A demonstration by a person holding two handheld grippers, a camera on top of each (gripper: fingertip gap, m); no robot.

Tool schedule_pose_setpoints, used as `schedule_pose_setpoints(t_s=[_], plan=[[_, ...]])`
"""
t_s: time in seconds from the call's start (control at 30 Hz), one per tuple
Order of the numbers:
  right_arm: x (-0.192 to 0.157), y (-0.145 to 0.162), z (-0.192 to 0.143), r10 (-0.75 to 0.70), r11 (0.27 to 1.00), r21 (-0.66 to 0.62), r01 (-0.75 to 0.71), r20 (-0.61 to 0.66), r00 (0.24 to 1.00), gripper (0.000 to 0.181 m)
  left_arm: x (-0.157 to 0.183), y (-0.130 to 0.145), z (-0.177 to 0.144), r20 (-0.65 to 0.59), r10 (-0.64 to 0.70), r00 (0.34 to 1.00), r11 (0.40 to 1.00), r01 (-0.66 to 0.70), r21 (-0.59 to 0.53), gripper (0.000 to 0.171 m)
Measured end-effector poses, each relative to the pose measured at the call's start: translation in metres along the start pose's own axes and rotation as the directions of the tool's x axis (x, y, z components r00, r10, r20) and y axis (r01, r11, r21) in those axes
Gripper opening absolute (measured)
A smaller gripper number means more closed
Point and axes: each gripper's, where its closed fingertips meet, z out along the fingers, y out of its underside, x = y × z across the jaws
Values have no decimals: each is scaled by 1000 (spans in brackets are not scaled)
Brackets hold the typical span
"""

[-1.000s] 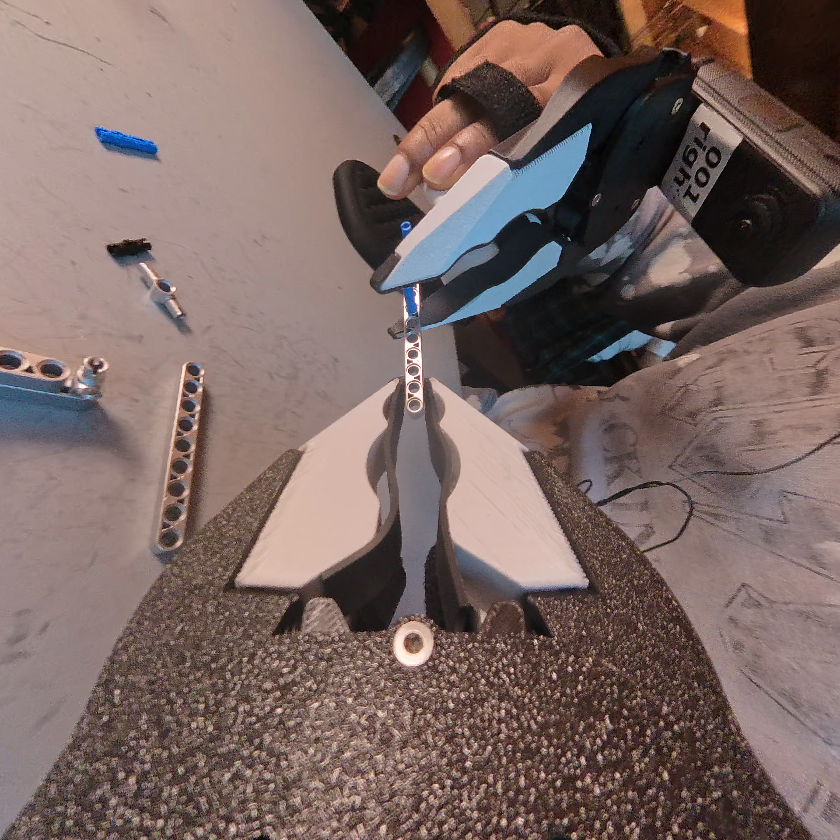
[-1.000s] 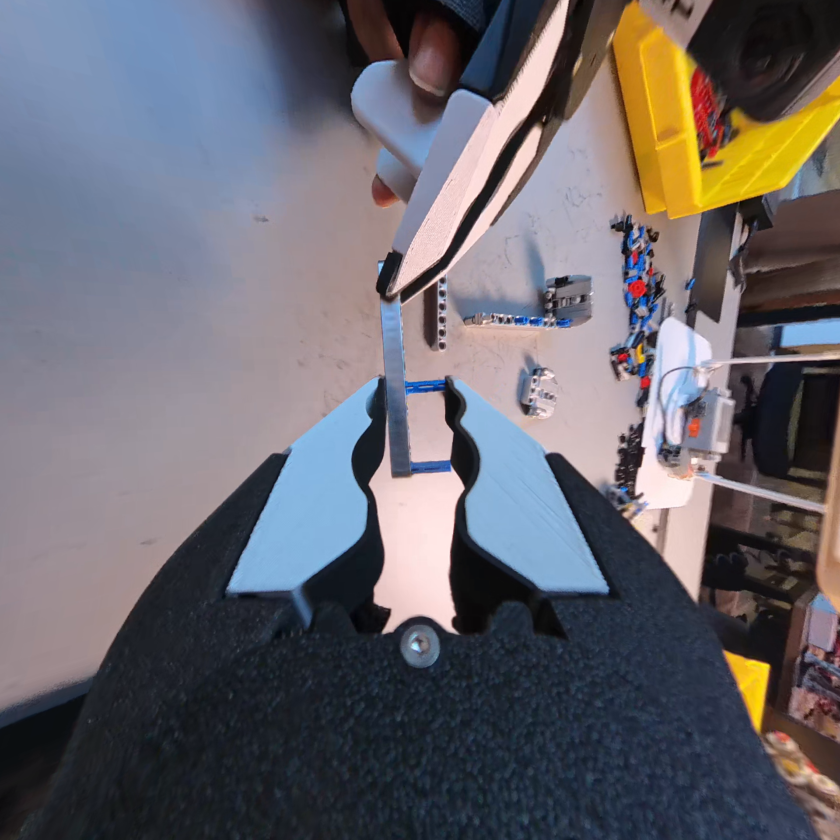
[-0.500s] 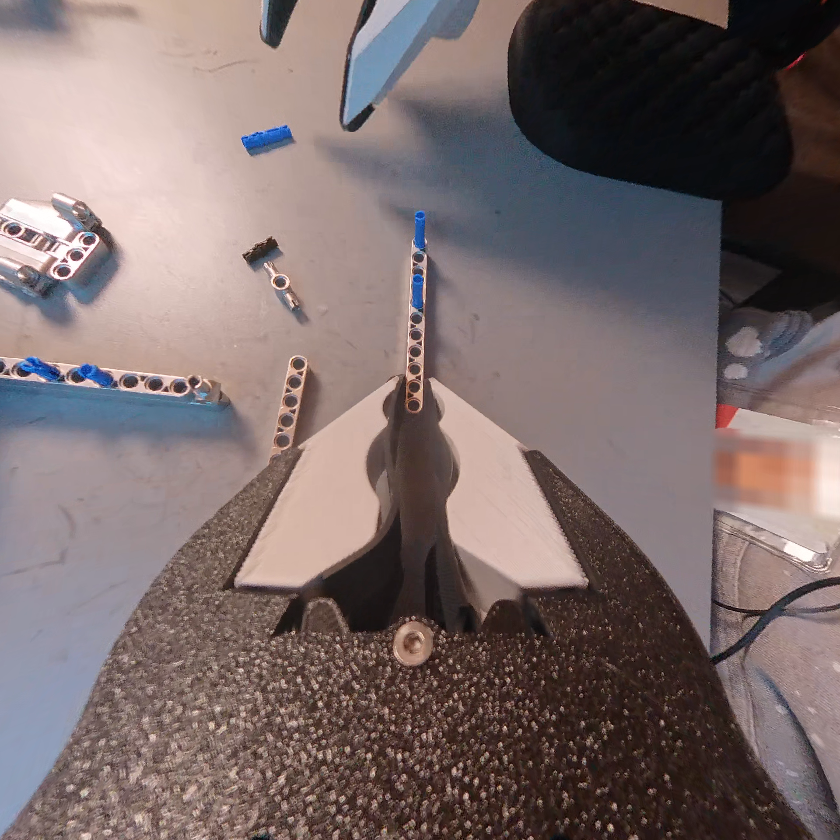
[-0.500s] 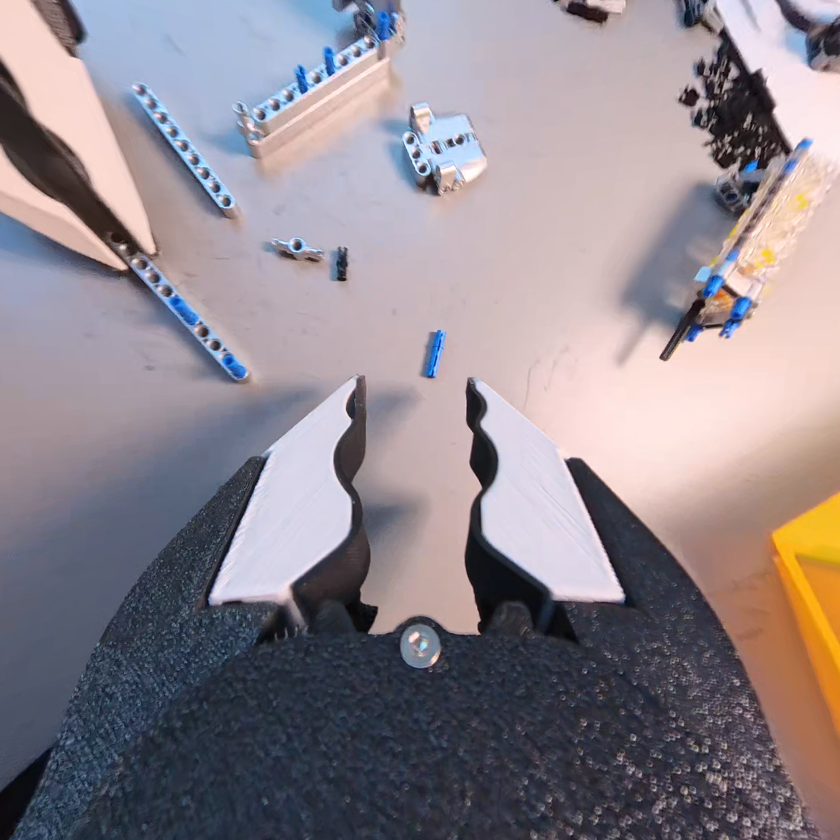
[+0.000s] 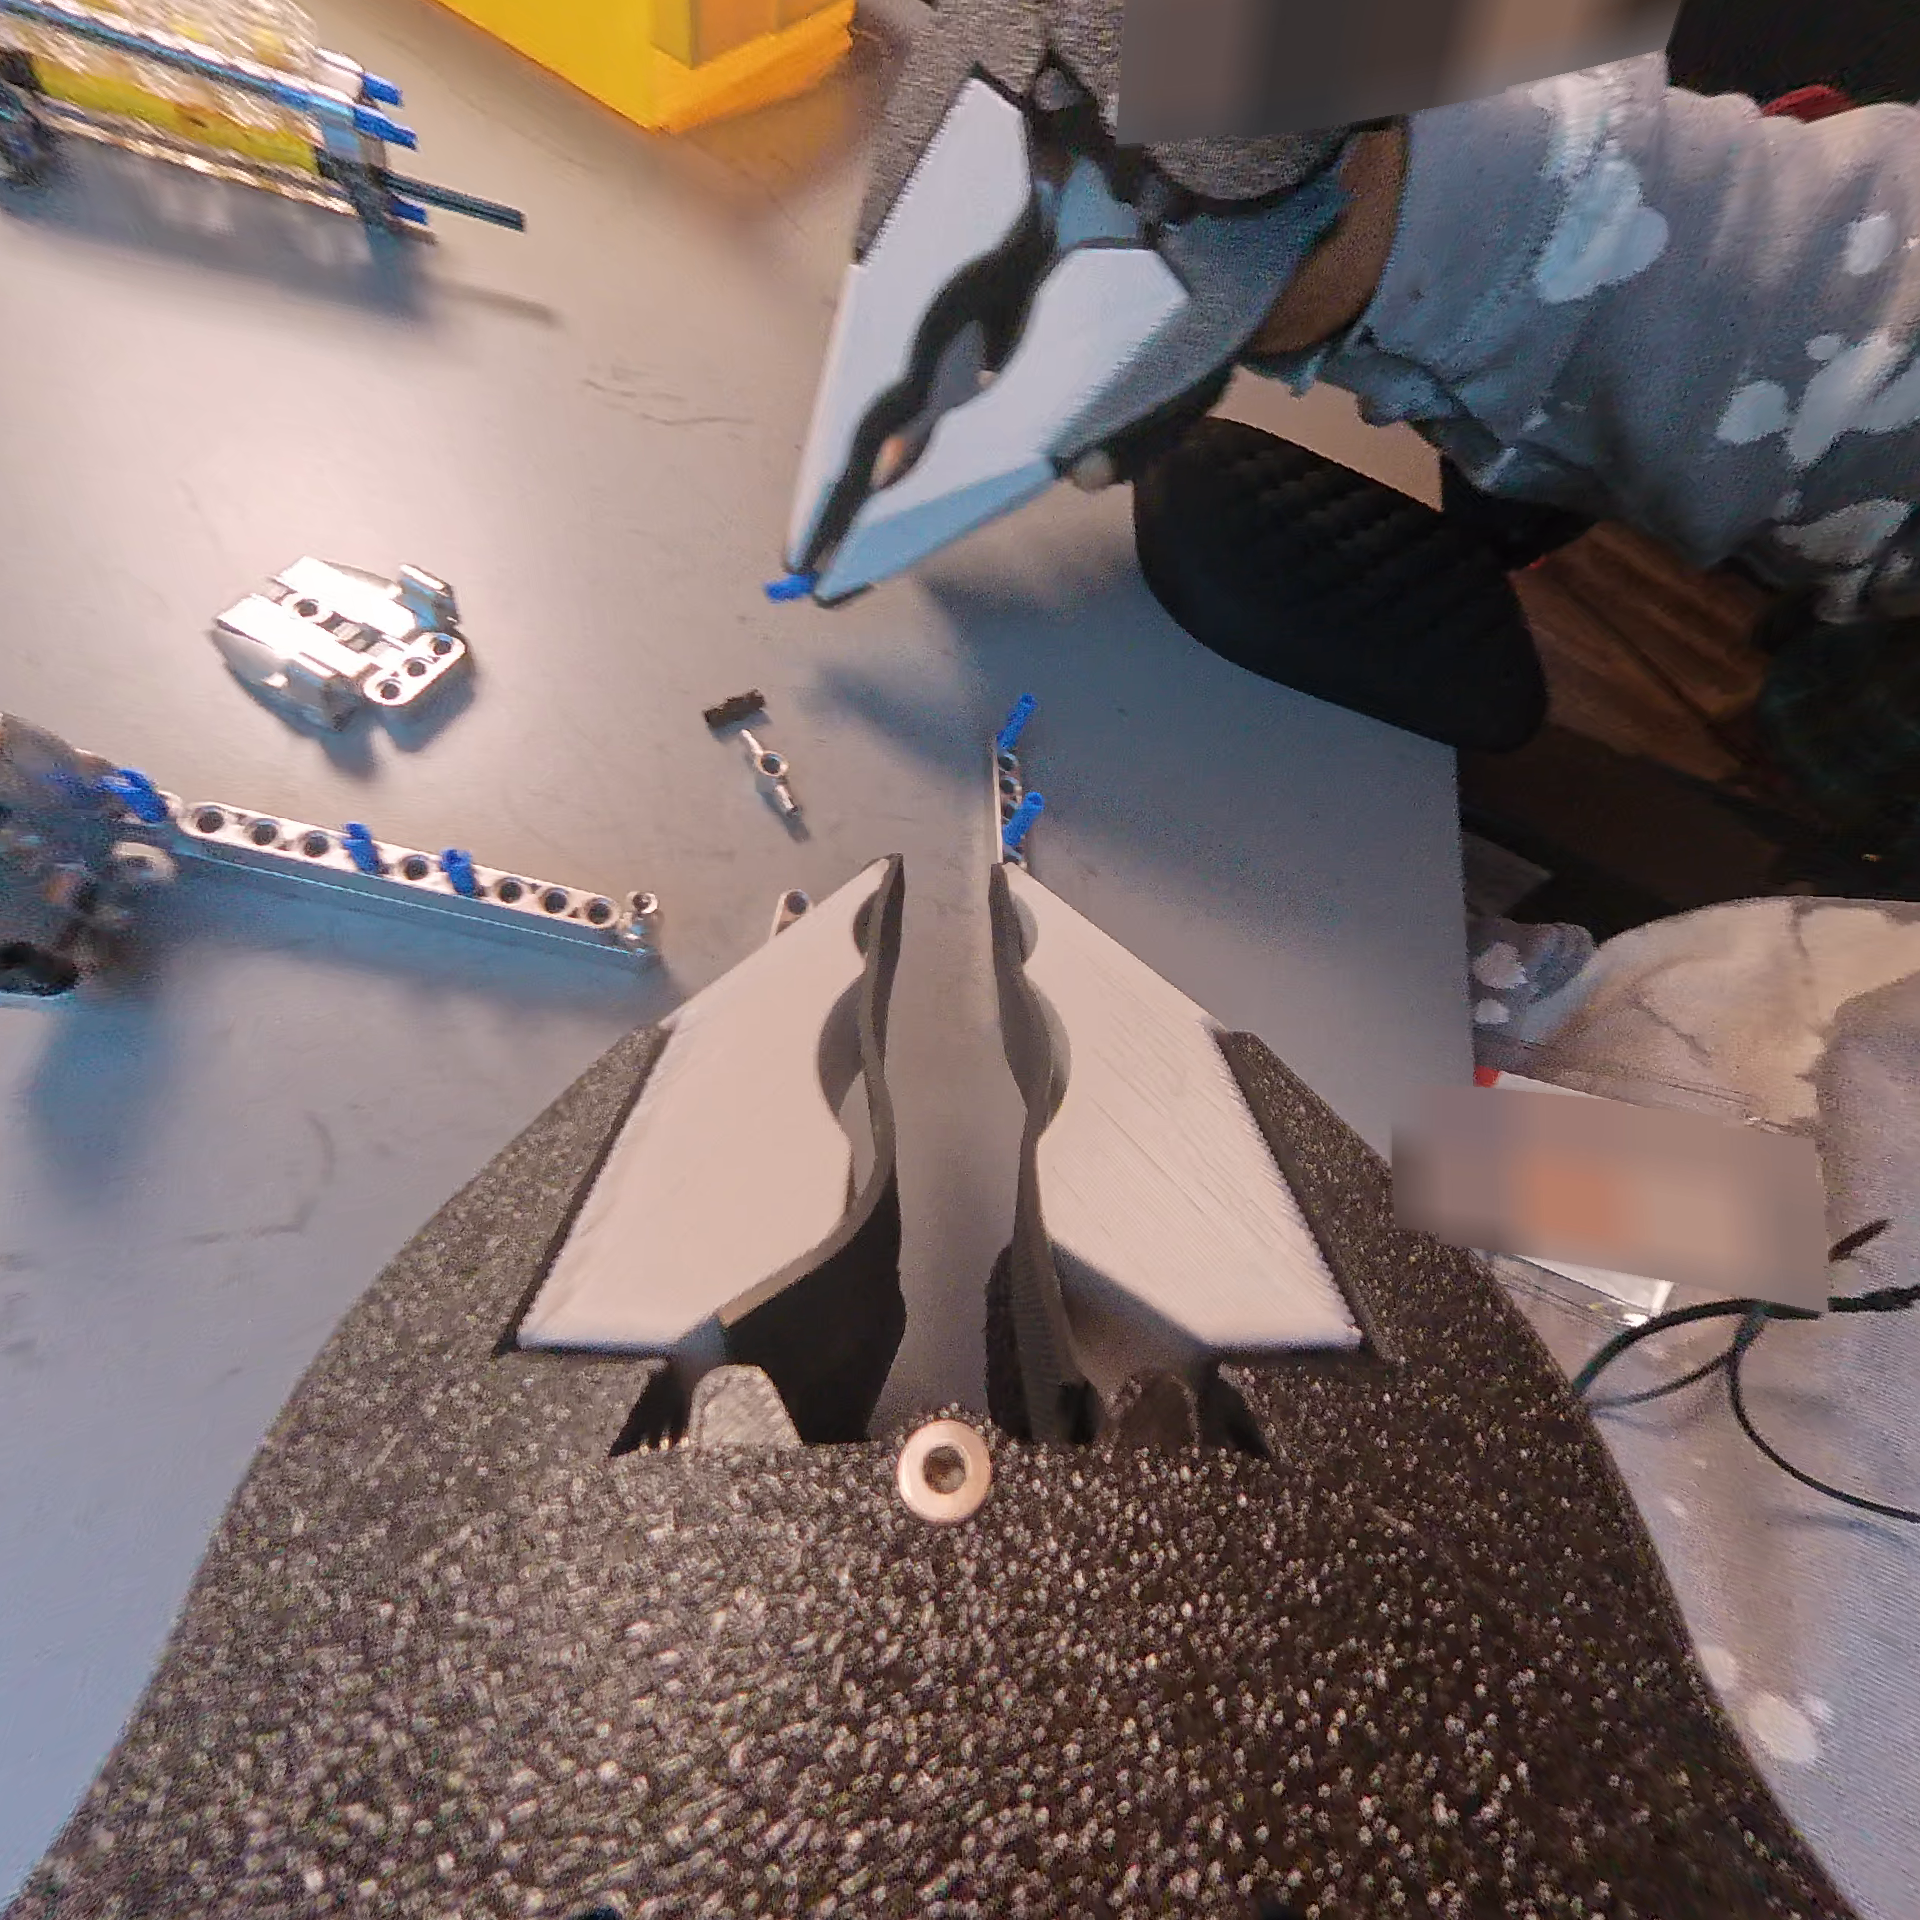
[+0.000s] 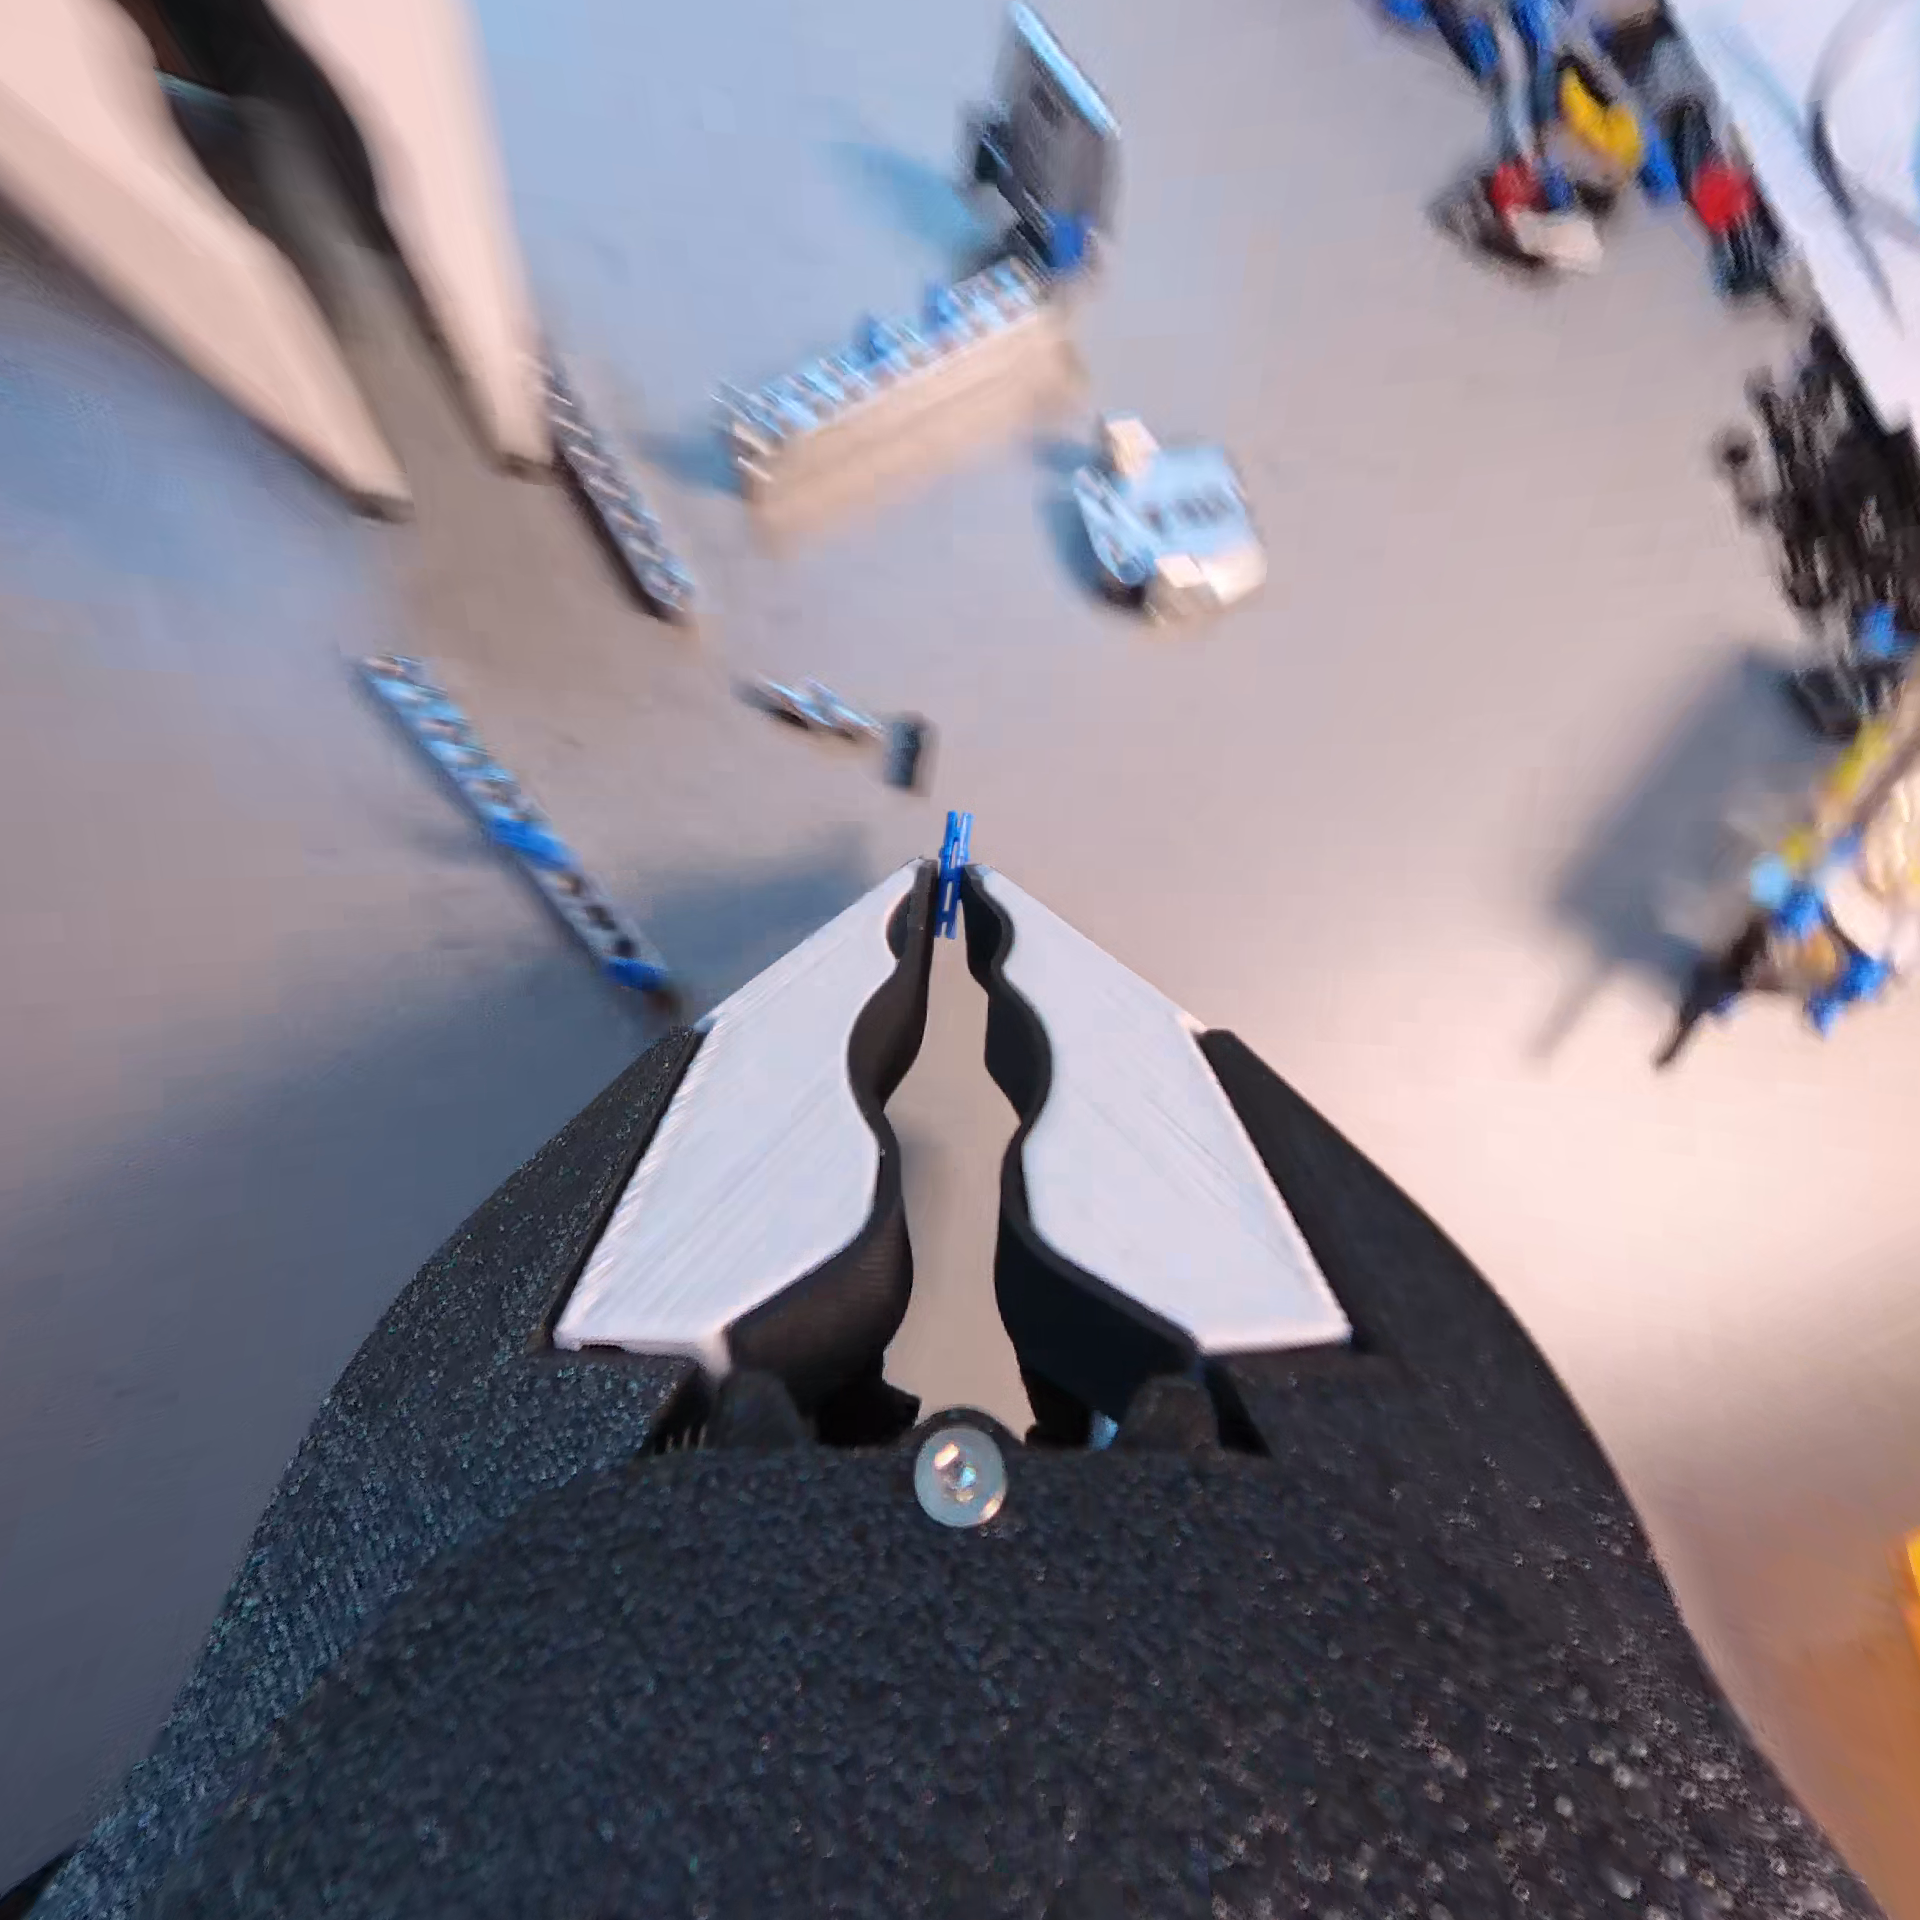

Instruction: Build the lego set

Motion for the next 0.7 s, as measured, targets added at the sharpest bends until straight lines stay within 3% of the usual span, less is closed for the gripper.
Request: schedule_pose_setpoints(t_s=[0.1,0.23,0.4,0.7], plan=[[-47,-40,-9,-173,980,117,161,93,981,3,-1,-5,-2,53,107,993,994,-108,20,15],[-83,-56,-8,-337,940,99,326,131,932,2,9,-5,0,84,292,953,956,-293,1,14],[-92,-58,-10,-379,925,78,372,149,913,2,21,1,4,49,373,926,928,-372,-26,1],[-91,-49,-10,-407,912,-1,411,143,902,3,26,1,4,37,407,913,913,-406,-26,1]])
